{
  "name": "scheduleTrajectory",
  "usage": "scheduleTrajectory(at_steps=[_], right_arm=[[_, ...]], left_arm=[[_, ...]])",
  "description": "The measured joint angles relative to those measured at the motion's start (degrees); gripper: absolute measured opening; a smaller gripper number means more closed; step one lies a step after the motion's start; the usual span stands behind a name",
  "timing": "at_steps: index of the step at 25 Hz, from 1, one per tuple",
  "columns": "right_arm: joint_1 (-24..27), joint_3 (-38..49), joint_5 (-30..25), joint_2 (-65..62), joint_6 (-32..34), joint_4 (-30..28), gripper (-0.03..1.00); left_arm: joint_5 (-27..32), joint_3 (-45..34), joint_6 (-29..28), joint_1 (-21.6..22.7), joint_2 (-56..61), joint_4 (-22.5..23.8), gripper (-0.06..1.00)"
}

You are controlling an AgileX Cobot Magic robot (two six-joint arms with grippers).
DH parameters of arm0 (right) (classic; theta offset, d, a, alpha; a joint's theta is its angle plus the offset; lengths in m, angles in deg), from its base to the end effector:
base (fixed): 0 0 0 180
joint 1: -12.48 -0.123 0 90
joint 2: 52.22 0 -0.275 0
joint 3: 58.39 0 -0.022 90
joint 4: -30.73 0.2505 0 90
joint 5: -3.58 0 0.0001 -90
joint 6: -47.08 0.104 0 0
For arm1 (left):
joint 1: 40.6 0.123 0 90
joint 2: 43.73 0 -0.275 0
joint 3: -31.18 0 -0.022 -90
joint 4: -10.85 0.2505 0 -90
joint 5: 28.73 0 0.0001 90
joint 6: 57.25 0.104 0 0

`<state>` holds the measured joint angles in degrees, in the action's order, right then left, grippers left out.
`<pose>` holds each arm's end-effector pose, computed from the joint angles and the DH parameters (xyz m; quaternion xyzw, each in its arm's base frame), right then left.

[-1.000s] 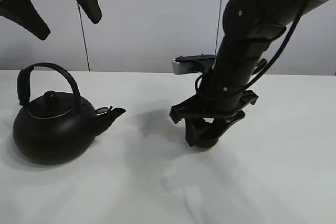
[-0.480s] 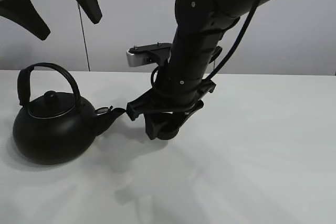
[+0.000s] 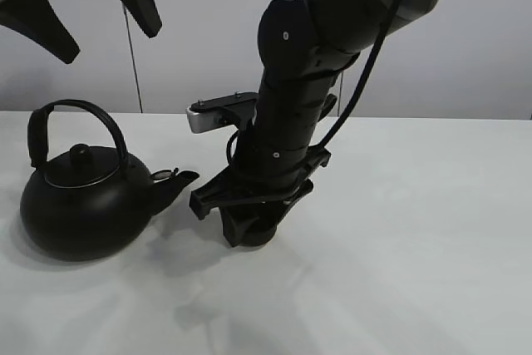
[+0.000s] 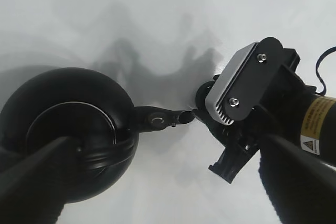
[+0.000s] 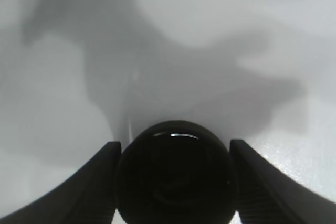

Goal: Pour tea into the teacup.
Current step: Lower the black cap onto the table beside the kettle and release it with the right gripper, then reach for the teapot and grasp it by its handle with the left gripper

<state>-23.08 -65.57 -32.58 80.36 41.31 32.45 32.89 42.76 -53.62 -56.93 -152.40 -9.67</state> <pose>0.3535 0.2550 0.0996 -0.3384 0.9272 0.0515 0.1521 0.3535 -0.1370 0.2833 0.1142 0.9618 -0.1887 0.1619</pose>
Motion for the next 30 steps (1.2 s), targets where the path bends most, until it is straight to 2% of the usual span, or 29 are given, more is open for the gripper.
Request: scheduleTrajectory(at_steps=[3,6,10,15,19,25,28,30], right_arm=[[0.0,0.0,0.0,0.0,0.0,0.0,0.41],[0.0,0.0,0.0,0.1,0.0,-0.1,0.50],[0.0,0.0,-0.2,0.1,0.1,-0.2,0.54],[1.5,0.0,-6.6,-4.5,1.5,-1.7,0.60],[10.8,0.0,-10.8,-10.9,1.5,-4.1,0.61],[32.5,0.0,-20.6,-16.4,-0.8,-6.4,0.60],[41.5,0.0,-23.9,-18.6,-1.4,-6.4,0.59],[45.8,0.0,-28.2,-20.3,-1.4,-6.4,0.58]], left_arm=[[0.0,0.0,0.0,0.0,0.0,0.0,0.68],[0.0,0.0,0.0,0.0,0.0,0.0,0.68],[0.0,0.0,0.0,0.0,0.0,0.0,0.68],[0.0,0.0,0.0,0.0,0.0,0.0,0.68],[0.0,0.0,0.0,0.0,0.0,0.0,0.68],[0.0,0.0,0.0,0.0,0.0,0.0,0.68],[0.0,0.0,0.0,0.0,0.0,0.0,0.68],[-0.1,0.0,0.0,0.0,0.0,0.0,0.68]])
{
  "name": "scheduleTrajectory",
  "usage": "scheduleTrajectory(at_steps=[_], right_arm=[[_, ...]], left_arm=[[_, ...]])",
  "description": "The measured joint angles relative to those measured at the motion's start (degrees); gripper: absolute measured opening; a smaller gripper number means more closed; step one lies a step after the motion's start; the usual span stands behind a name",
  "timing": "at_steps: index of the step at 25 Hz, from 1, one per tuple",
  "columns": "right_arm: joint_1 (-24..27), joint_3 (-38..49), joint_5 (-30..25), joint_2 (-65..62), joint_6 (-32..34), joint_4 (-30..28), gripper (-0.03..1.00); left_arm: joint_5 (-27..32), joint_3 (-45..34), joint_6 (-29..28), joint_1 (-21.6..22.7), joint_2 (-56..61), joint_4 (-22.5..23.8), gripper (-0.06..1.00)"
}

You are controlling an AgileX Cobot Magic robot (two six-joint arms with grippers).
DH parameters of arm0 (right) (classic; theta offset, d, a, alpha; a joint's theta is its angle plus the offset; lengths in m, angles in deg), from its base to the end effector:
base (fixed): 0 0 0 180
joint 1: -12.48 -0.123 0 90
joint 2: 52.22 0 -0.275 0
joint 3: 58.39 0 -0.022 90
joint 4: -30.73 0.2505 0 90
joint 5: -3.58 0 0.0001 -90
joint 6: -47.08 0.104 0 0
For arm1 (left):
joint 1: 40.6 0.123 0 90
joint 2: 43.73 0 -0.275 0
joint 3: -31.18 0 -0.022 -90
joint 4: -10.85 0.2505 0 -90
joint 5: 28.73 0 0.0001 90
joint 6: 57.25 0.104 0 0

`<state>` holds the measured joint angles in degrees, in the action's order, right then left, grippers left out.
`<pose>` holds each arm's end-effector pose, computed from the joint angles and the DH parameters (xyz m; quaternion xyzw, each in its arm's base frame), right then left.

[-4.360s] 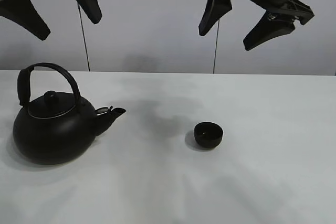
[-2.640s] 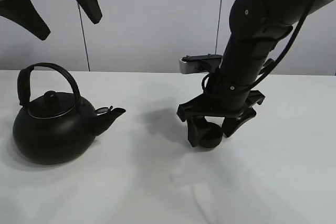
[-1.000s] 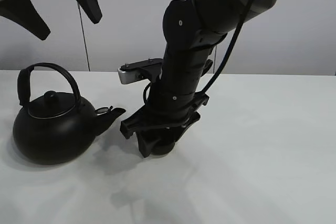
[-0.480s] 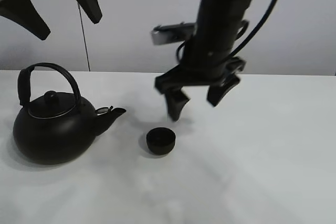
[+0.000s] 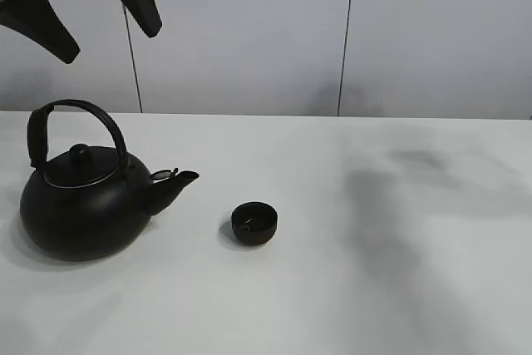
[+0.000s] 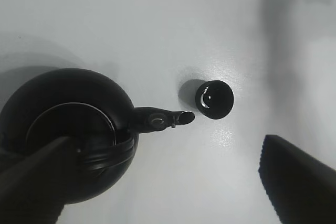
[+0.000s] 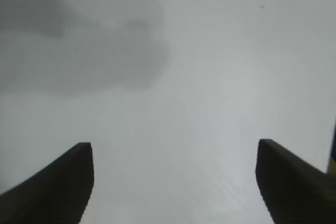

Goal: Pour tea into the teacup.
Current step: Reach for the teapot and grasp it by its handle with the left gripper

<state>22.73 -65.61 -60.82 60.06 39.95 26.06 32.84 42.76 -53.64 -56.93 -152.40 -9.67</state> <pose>0.3636 -0.0735 0.2317 0.0129 0.9950 -0.0516 0.0849 0.3535 -0.1370 0.2833 0.1139 0.9618 -0.1888 0.1623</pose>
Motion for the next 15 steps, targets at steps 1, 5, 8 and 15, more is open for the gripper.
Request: scheduleTrajectory(at_steps=[1,5,8,15], right_arm=[[1.8,0.0,-2.1,-1.2,0.1,0.3,0.57],[5.7,3.9,-4.8,-10.3,1.1,3.6,0.57],[5.8,10.5,-5.1,-21.8,1.1,5.9,0.57],[5.8,29.6,-3.5,-60.5,1.1,9.4,0.54]], left_arm=[[0.0,0.0,0.0,0.0,0.0,0.0,0.68],[-0.1,0.0,0.0,0.0,0.0,0.0,0.68],[-0.1,0.0,0.0,0.0,0.0,0.0,0.68],[-0.1,0.0,0.0,0.0,0.0,0.0,0.68]])
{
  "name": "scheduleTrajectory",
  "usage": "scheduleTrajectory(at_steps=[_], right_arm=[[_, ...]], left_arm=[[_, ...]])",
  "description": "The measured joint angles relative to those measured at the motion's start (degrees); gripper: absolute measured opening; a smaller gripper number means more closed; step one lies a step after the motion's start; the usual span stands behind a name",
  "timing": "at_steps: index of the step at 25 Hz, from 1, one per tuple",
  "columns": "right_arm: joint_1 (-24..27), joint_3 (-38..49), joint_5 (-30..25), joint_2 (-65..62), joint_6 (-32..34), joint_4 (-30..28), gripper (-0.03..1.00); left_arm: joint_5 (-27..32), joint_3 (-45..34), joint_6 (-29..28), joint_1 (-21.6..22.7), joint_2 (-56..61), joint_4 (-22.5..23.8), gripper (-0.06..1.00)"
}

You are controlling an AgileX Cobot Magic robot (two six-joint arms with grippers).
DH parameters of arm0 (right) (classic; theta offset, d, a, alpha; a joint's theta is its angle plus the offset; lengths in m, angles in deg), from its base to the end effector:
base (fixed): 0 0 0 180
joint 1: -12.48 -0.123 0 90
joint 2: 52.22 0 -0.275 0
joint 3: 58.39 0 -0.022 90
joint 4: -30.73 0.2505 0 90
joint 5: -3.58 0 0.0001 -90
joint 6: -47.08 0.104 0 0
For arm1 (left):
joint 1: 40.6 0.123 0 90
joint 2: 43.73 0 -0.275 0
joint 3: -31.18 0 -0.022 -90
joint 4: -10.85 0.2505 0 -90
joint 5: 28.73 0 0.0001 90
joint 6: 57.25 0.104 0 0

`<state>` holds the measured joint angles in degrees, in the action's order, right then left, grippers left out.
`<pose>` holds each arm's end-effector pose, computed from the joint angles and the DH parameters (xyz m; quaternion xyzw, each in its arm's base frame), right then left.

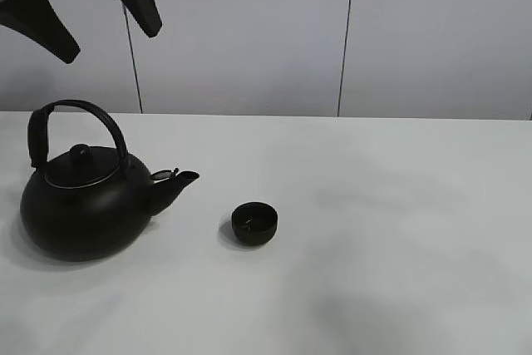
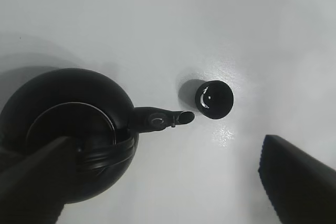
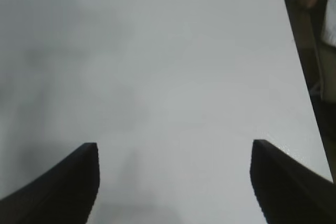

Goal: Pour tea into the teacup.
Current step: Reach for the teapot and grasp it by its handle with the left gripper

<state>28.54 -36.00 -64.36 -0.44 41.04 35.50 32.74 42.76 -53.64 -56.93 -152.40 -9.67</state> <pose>0.1258 -0.0279 0.3467 0.0848 0.9412 -0.0214 0.3263 0.3537 -0.1370 0.2834 0.1137 0.9617 -0.1888 0.1631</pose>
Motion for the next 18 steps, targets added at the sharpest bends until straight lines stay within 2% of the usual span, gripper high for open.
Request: scheduleTrajectory(at_steps=[4,7,9,12,18], right_arm=[[-1.3,11.3,1.9,-21.3,0.2,0.0,0.53],[-3.2,16.6,-2.7,-30.9,1.1,-0.6,0.53],[-5.3,19.3,-4.6,-34.4,2.1,-0.6,0.53],[-9.4,21.0,-4.3,-38.1,2.8,-0.6,0.53],[-16.3,23.2,1.5,-44.7,3.0,-5.6,0.52]], left_arm=[[0.0,0.0,0.0,0.0,0.0,0.0,0.68],[0.0,0.0,0.0,0.0,0.0,0.0,0.68],[0.0,0.0,0.0,0.0,0.0,0.0,0.68],[0.0,0.0,0.0,0.0,0.0,0.0,0.68],[0.0,0.0,0.0,0.0,0.0,0.0,0.68]])
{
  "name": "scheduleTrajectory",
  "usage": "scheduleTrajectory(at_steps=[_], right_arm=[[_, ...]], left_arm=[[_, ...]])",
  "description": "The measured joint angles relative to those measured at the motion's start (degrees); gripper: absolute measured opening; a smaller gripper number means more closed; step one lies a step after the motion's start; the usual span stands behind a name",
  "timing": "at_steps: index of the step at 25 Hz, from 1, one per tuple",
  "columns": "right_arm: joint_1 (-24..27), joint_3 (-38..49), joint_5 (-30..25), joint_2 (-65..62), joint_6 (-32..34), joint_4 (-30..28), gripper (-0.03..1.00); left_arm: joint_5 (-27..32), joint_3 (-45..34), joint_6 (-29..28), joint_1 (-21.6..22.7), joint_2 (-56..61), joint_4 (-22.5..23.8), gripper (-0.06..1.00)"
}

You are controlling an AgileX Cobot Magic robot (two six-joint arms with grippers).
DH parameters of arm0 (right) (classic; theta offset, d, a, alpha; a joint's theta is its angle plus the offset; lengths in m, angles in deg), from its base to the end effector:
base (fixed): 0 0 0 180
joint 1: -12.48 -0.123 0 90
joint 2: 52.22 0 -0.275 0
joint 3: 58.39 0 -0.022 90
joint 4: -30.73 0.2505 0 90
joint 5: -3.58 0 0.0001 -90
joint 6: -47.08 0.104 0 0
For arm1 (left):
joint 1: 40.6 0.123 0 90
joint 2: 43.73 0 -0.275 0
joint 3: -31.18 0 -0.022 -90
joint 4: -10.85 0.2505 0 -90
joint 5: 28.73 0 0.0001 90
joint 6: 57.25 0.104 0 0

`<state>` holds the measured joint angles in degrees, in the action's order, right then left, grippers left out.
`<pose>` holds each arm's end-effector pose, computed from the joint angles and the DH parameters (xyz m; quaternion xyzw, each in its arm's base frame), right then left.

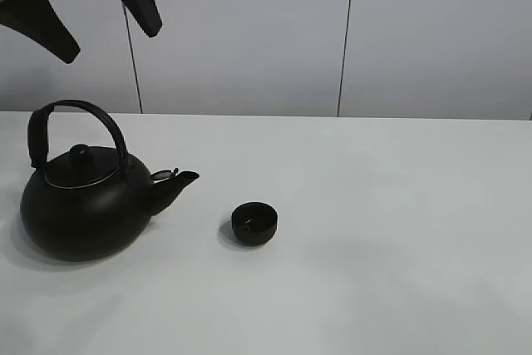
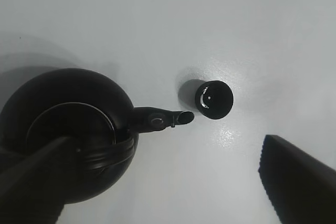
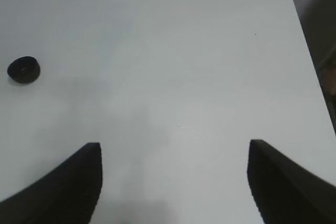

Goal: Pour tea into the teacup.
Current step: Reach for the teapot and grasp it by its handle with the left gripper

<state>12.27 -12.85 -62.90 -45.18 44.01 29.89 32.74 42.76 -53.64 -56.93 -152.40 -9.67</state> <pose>0.0035 -0.0014 0.2758 -0.0238 0.8615 -0.0199 0.5067 0.3537 -0.1370 0.2834 0.1137 0.9617 -0.1888 0.1631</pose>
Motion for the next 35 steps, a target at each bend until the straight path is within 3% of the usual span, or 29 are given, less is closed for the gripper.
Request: scheduleTrajectory(at_steps=[10,35], right_arm=[[-0.7,4.4,3.6,0.0,1.2,0.8,0.52],[-0.7,4.4,4.2,0.0,1.8,1.4,0.52]], left_arm=[[0.0,0.0,0.0,0.0,0.0,0.0,0.68],[0.0,0.0,0.0,0.0,0.0,0.0,0.68]])
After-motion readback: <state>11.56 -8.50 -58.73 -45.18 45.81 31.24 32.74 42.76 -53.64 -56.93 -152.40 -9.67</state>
